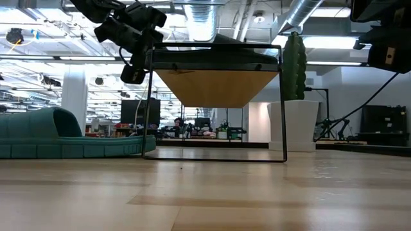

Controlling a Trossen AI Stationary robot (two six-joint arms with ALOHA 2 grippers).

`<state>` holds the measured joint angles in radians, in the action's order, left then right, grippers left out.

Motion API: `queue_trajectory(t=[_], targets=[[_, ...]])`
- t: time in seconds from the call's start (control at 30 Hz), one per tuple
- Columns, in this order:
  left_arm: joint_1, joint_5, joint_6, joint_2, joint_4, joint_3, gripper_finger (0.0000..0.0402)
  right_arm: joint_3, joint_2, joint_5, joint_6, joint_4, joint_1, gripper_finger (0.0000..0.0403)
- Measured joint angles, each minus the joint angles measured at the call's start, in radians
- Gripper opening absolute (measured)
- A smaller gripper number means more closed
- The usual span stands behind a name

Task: Pick and place slides into the shelf
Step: Put the black slipper on the shelf

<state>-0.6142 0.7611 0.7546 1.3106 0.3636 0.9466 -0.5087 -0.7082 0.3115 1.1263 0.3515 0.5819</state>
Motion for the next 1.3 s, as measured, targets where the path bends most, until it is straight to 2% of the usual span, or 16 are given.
queue_trajectory(t=[0.47,0.77,1.0,1.3], targets=[[0.027,-0.045,-0.057,0.0,-0.01,0.0,0.0178,0.0,0.0,-0.019,0.0,0.0,0.0,0.0121],[0.026,-0.02,-0.079,0.0,-0.007,0.0,0.0213,0.0,0.0,-0.022,-0.002,0.0,0.0,0.0121],[0.023,-0.09,-0.137,0.0,-0.006,0.0,0.0221,0.0,0.0,-0.023,-0.008,0.0,0.0,0.0121],[0.012,-0.094,-0.17,0.0,-0.004,0.0,0.0222,0.0,0.0,-0.023,-0.008,0.0,0.0,0.0121]])
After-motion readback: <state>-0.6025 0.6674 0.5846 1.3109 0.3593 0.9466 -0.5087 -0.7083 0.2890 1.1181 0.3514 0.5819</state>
